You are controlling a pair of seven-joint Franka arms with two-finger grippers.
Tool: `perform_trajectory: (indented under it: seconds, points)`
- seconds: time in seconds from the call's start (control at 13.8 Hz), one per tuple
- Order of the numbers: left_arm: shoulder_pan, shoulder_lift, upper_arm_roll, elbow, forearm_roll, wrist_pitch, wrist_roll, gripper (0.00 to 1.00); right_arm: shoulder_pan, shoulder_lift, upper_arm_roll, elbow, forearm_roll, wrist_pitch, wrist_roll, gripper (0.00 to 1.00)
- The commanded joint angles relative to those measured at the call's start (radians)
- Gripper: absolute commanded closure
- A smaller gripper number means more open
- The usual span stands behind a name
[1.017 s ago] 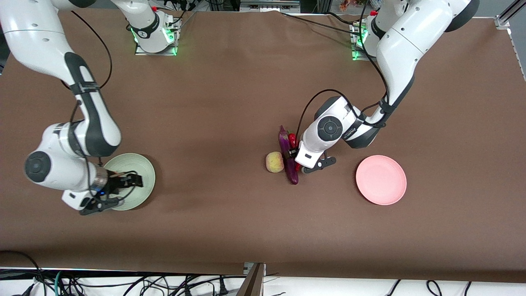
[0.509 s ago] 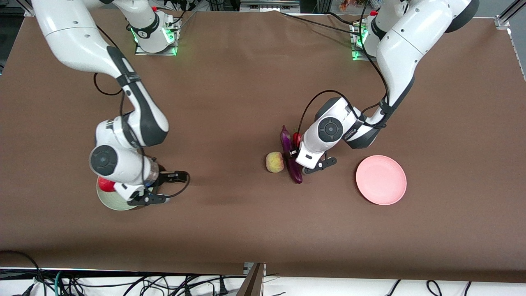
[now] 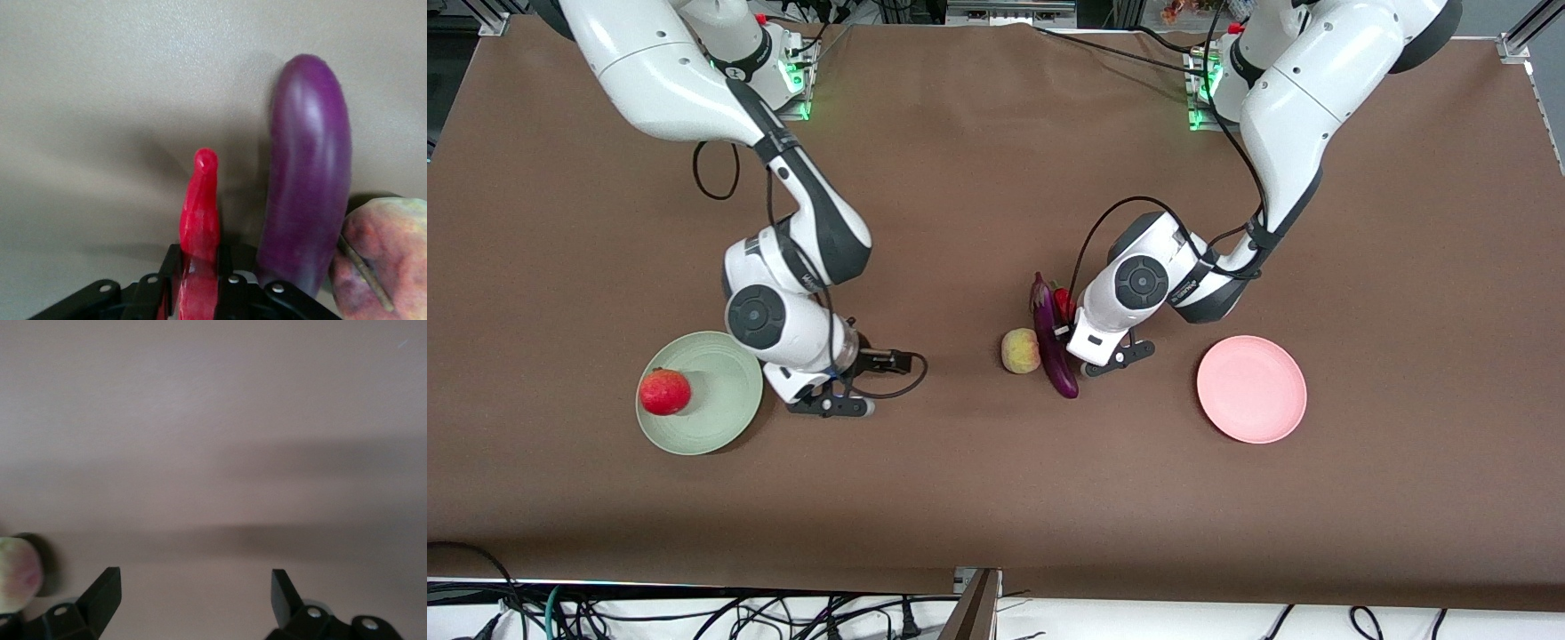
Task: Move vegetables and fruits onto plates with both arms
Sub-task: 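Grasp the red chili with the left gripper while the right gripper returns, then place the chili on the pink plate while the right gripper grasps the peach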
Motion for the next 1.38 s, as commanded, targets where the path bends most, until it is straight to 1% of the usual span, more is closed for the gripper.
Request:
perform_trajectory:
  seconds: [0.0,0.22,0.44,0.51,0.8,1.02,1.16,1.31]
  points:
    - [-0.005,0.03,0.001,0.027,0.029,0.019,-0.007,1.0,0.071,0.02,-0.006,0.006,0.017,0.07,0.133,0.01]
    - [0.011,-0.007,0.014,0.048,0.032,-0.014,0.037,1.0,0.135,0.037,-0.006,0.006,0.019,0.148,0.211,0.01]
    - [0.026,-0.005,0.014,0.172,0.03,-0.187,0.135,1.0,0.2,0.055,-0.006,0.006,0.017,0.24,0.311,0.01]
    - [0.041,-0.005,0.014,0.189,0.03,-0.218,0.2,1.0,0.227,0.06,-0.008,0.004,0.01,0.266,0.33,0.01]
    - [0.181,-0.007,0.012,0.194,0.03,-0.228,0.546,1.0,0.254,0.074,-0.009,0.006,0.008,0.32,0.348,0.01]
    - [0.28,0.012,0.017,0.194,0.032,-0.214,0.805,1.0,0.269,0.092,-0.012,0.006,0.002,0.371,0.347,0.01]
    - [0.294,0.015,0.04,0.195,0.03,-0.212,0.88,1.0,0.275,0.103,-0.012,0.006,0.0,0.403,0.347,0.01]
    - [0.296,0.019,0.066,0.194,0.026,-0.212,0.898,1.0,0.283,0.112,-0.015,0.006,-0.021,0.433,0.345,0.01]
